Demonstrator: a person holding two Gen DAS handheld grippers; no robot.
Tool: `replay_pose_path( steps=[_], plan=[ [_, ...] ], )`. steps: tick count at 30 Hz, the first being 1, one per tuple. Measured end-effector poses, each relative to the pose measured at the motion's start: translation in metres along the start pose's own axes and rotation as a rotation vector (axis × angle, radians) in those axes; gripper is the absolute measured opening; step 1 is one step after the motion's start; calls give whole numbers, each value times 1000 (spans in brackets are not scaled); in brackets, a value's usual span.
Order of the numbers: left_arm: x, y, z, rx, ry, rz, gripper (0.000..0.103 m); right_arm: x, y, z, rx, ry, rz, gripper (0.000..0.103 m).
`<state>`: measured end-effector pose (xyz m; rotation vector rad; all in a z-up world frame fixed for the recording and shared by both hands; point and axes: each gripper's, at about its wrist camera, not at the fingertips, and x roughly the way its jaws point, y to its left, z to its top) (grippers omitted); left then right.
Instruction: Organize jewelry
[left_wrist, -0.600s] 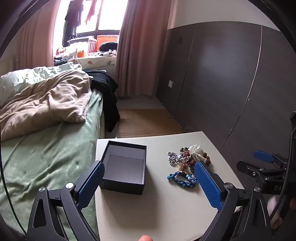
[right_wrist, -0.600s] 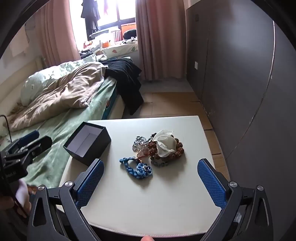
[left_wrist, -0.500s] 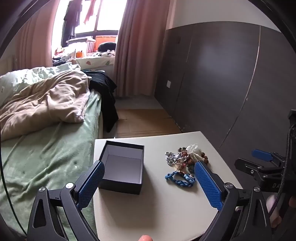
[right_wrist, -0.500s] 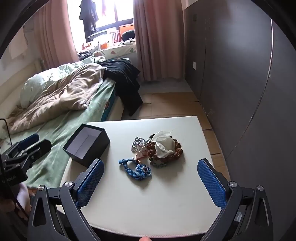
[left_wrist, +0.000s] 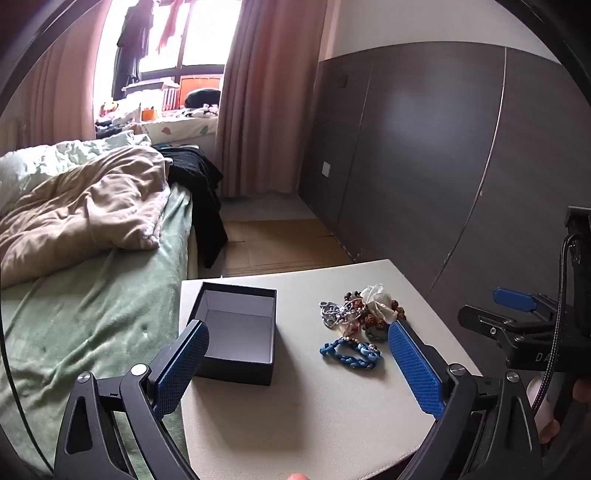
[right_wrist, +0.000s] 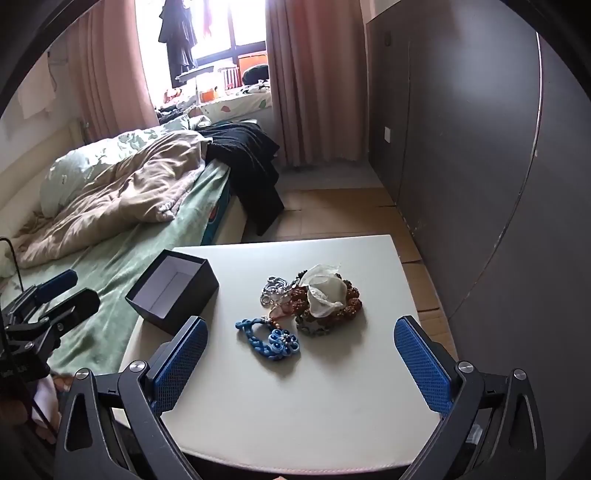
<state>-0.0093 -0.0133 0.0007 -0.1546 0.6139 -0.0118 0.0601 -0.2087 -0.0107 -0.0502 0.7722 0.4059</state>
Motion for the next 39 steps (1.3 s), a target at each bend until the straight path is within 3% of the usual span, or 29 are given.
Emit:
replay_pose_path(
  steps=[39],
  plan=[
    [2,-7,2,12,-21,-24,98,-9,4,3,-10,-62,-14,103]
  ],
)
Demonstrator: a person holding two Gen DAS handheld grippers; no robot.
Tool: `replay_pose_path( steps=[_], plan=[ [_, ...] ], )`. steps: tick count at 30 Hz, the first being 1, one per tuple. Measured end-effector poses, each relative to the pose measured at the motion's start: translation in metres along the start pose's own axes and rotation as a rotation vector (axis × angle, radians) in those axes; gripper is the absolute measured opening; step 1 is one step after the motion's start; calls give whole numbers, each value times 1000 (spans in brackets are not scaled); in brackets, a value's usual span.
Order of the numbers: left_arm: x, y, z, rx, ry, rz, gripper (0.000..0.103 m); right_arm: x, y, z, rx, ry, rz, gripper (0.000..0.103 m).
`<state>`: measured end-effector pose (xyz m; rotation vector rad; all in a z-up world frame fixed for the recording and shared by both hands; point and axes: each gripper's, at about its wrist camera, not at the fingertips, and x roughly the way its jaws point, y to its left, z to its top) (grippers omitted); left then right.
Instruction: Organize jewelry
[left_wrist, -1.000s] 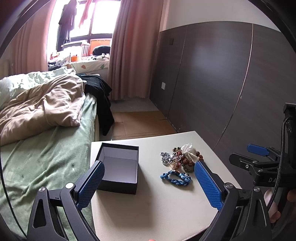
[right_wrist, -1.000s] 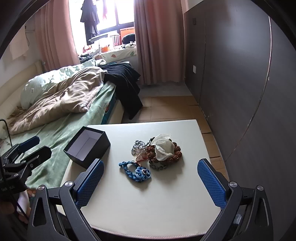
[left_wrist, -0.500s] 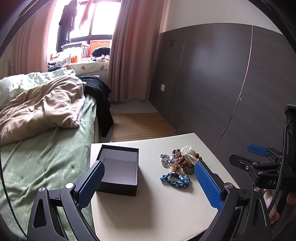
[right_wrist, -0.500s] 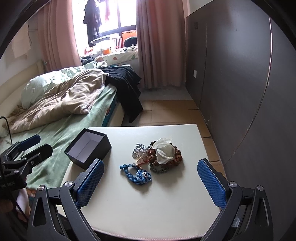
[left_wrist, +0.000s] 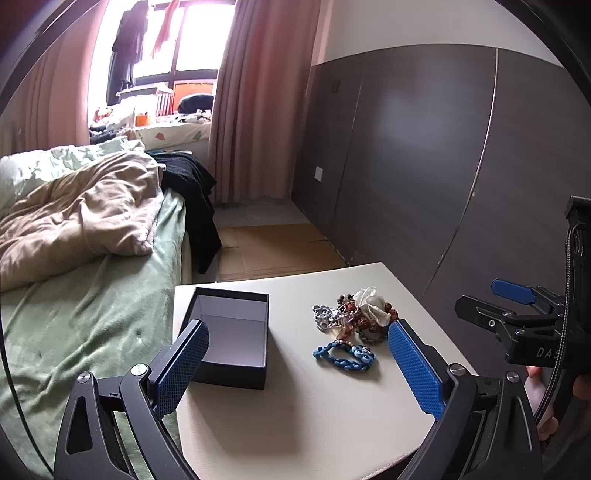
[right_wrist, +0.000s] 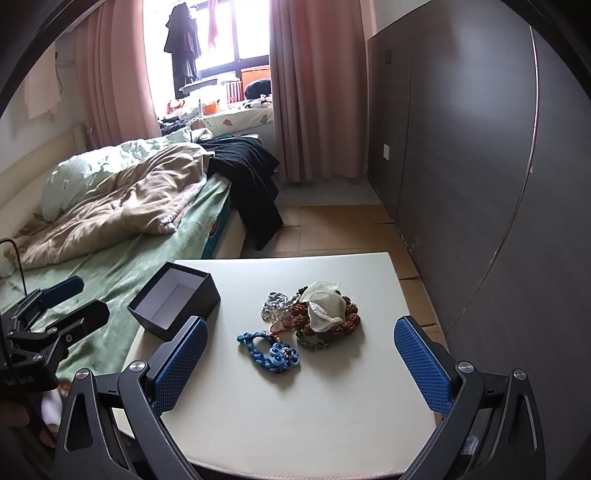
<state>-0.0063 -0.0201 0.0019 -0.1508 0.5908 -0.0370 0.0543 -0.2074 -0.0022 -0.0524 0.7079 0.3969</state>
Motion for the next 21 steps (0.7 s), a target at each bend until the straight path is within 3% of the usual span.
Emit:
replay_pose_path(
  steps=[21],
  plan=[
    [-7,4,-3,-4,-4,-17,98,2,-3,-1,2,-2,-12,103]
  ],
)
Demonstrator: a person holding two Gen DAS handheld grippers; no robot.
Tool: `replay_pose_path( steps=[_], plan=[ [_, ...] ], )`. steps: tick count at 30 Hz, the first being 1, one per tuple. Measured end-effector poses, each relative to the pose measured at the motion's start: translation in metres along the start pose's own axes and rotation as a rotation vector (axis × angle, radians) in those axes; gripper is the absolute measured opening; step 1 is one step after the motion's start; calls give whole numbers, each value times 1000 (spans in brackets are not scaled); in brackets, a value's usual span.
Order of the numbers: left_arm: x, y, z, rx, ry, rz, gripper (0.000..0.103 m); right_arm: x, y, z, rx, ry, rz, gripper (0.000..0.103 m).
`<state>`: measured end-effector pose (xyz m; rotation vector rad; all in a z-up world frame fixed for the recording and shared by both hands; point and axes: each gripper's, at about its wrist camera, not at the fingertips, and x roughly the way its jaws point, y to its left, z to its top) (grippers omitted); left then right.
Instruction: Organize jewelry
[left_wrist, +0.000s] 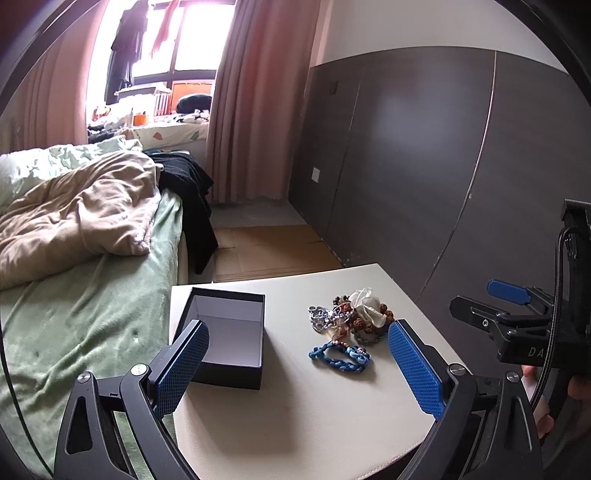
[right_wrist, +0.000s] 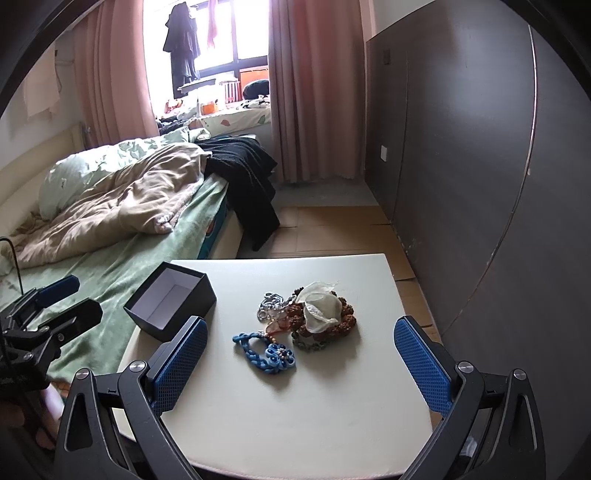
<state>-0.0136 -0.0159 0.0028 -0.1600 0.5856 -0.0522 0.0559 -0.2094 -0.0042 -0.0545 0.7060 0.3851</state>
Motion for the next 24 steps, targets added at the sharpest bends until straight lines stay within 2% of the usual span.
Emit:
replay_pose_path(
  steps=[14,20,24],
  plan=[
    [-4,-4,-3,11,9,-18,98,1,-2,-2,9,-12,-4,103],
    [-4,-6,-2,9,8,-32,98,2,-7,-4,35,-19,21,103],
    [5,-5,-2,3,31,-45,98,8,-14,-3,60,-6,11,103]
  ],
)
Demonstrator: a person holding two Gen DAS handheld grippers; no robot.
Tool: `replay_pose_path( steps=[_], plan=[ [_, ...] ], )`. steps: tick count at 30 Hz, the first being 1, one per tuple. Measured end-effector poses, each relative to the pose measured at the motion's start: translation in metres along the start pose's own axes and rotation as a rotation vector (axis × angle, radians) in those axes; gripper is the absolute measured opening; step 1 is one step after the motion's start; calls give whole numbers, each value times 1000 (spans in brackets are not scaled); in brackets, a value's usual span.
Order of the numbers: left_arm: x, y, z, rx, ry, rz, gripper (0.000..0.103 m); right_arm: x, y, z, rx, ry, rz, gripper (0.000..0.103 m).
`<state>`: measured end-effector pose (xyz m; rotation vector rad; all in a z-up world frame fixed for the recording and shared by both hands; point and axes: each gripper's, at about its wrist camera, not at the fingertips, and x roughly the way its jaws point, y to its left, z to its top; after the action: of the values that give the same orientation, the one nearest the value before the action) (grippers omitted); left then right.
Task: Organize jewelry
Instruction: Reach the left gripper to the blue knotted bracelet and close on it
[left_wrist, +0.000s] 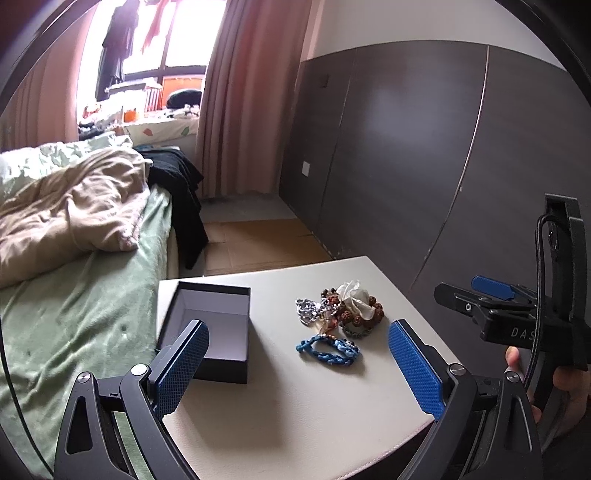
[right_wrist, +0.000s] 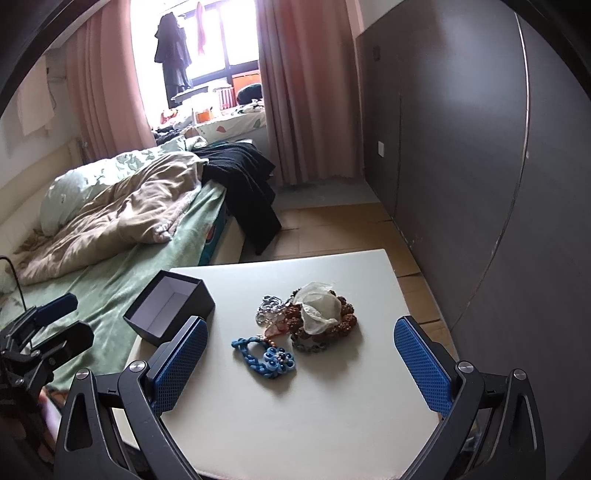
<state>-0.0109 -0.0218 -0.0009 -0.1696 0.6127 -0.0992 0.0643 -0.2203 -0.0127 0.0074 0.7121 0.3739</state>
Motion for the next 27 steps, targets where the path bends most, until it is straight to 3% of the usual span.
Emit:
replay_pose_path(
  steps=[5,12,19,27],
  plan=[
    [19,1,5,-18,30,-20,97,3,-15,7,68,12,-33,103],
    [58,-8,2,-8,122,-46,81,13,-41,13,173,50,-42,103],
    [100,-23,-11,29,228,-71,68,26,-57,15,193,103,-20,103],
    [137,-39,-22,44,309,-98,67,44,-87,10,242,201,-63,103]
  ],
)
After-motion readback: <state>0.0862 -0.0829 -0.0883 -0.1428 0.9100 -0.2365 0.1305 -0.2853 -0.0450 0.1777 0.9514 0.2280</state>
